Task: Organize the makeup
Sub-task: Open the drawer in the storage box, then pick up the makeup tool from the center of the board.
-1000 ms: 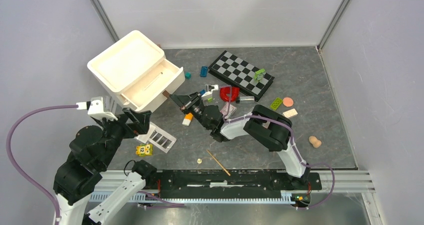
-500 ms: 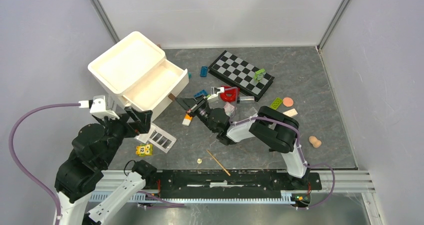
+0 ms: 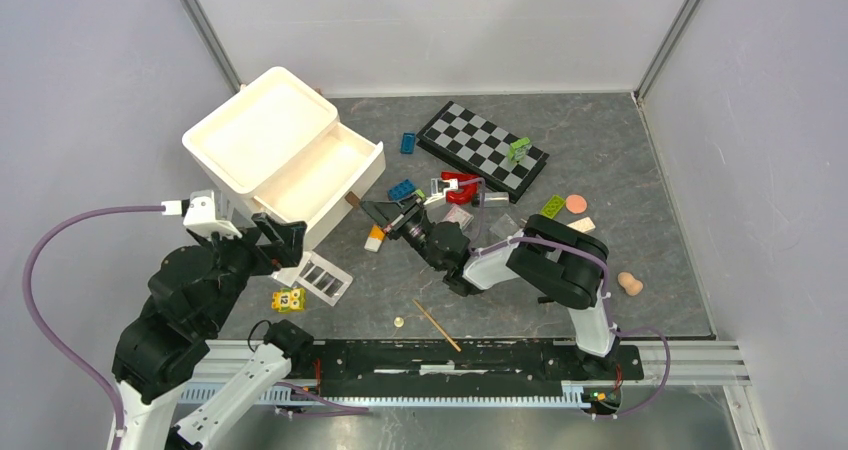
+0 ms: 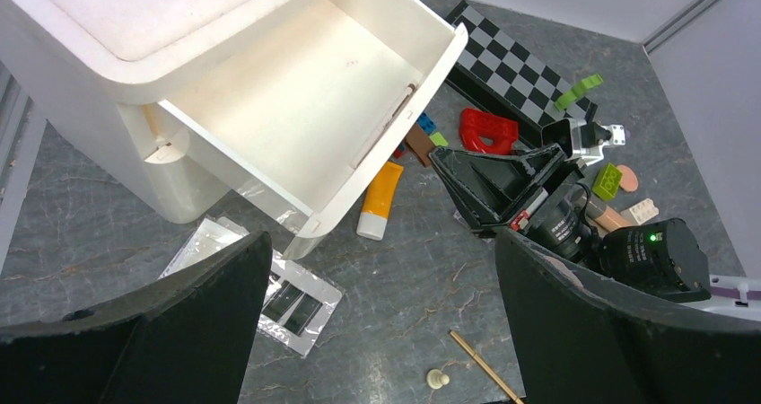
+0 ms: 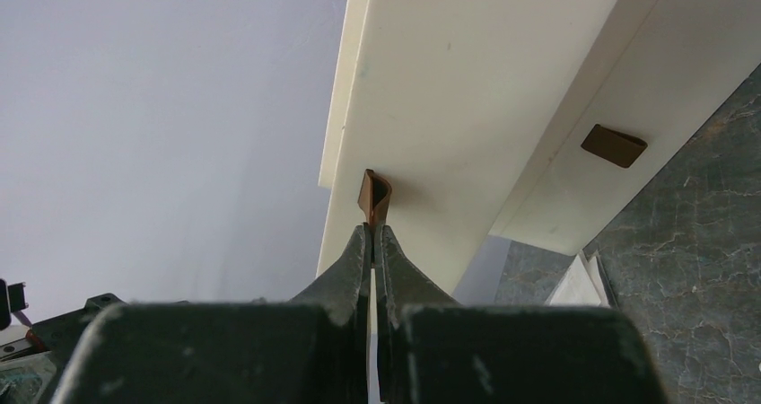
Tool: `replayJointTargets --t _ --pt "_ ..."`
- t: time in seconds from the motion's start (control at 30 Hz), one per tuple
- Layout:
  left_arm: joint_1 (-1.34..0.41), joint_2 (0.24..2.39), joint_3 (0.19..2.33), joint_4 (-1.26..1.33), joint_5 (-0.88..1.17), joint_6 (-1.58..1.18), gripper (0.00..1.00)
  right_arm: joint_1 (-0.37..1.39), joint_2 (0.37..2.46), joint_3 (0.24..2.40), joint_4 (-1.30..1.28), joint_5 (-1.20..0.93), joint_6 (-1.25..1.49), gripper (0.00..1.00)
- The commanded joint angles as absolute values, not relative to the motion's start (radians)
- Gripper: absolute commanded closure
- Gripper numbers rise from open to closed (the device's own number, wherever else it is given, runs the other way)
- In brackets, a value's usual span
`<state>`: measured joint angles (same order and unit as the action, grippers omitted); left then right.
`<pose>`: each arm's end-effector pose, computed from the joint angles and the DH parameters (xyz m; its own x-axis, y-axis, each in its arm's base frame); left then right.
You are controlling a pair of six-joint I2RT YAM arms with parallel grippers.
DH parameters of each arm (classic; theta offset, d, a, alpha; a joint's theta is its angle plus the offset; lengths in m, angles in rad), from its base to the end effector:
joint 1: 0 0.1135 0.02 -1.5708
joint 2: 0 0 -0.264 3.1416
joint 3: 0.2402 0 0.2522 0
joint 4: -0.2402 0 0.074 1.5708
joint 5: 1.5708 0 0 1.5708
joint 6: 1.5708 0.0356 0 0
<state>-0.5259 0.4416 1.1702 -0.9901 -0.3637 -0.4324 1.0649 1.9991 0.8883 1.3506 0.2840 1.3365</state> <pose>0.0304 -0.0030 0.4065 -0.2751 -0.2932 -0.9156 0.0624 0.9449 -0.3213 0.2012 0.3426 0.1865 -0.6617 0.7323 -0.1608 -0.2763 -0.0388 0.9603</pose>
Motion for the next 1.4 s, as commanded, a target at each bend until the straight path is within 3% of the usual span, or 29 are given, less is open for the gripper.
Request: replayJointTargets --t 0.0,0.4,0.73,1.0,1.27,1.37 --pt "-0.526 0.454 1.162 -0.970 -0.365 -0.410 0.00 1.071 1.970 0.882 1.416 0.253 1.318 1.00" --pt "-0.526 0.459 1.153 -0.970 -0.368 -0.411 0.00 1.053 1.937 0.828 1.390 0.253 1.282 0.60" --pt "-0.525 0.479 1.126 -0.993 -0.376 -0.410 0.00 0.970 1.734 0.611 1.217 0.193 1.113 0.54" --pt "-0.525 0.484 1.096 -1.012 -0.424 -0.384 0.00 0.924 1.368 0.551 0.494 0.336 0.697 0.51" --pt "-0.525 0.487 1.056 -1.014 -0.480 -0.359 0.00 0.865 1.171 0.624 -0.107 0.585 0.479 0.20" --pt "-0.526 0.484 1.046 -0.997 -0.509 -0.353 0.00 0.837 1.144 0.650 -0.225 0.590 0.409 0.14"
